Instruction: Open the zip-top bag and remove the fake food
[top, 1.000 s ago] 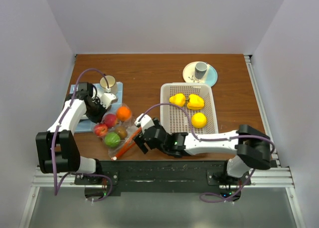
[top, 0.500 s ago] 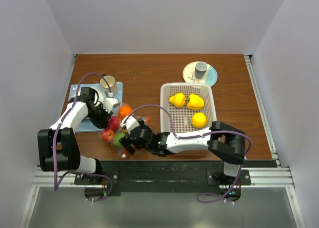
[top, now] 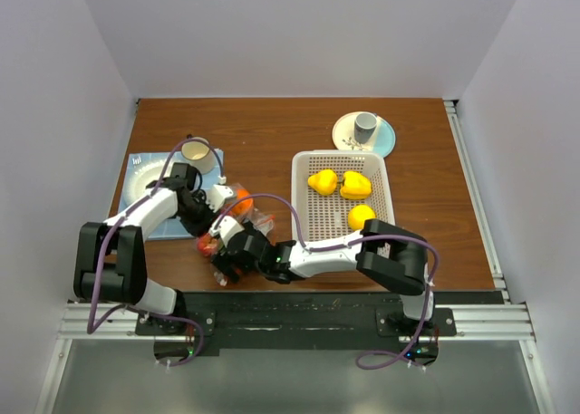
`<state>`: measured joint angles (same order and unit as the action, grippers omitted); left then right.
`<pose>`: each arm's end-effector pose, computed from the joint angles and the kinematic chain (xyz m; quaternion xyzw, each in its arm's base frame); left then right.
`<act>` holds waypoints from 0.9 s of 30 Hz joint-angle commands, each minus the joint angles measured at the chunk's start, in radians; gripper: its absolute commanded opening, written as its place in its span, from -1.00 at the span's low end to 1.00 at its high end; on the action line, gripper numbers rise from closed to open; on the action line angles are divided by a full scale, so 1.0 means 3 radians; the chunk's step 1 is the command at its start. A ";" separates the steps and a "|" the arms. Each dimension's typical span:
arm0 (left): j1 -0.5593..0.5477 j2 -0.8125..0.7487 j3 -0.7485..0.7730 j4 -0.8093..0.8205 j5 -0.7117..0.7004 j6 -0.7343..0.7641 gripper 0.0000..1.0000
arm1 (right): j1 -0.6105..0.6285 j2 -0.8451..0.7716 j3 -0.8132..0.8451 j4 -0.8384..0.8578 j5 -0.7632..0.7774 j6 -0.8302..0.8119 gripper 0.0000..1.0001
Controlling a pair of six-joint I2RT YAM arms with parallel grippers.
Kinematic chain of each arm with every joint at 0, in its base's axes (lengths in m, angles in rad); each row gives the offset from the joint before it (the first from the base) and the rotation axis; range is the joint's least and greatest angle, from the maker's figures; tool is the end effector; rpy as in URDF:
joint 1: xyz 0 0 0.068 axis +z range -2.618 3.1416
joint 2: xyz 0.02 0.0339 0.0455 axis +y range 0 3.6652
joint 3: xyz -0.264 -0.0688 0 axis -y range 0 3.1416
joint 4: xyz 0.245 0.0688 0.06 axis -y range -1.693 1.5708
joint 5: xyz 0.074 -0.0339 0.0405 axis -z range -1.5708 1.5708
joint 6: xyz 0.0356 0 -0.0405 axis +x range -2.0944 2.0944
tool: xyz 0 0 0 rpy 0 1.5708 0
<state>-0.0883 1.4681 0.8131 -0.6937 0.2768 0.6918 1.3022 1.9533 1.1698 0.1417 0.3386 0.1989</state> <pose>0.2458 -0.0315 0.1689 0.3884 0.9046 -0.0983 0.1455 0.1230 0.4024 0.1636 -0.3976 0.7901 0.1910 0.4257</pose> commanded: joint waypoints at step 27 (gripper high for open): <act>-0.0396 -0.0067 -0.0660 0.0599 -0.0805 -0.0026 -0.79 | 0.0001 -0.0329 0.0170 0.0571 0.0313 -0.0192 0.97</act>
<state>-0.2058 1.3827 0.6811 -0.5350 0.0647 0.6907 1.3014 1.8709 1.1503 0.2619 0.3794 0.1818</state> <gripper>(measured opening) 0.110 0.983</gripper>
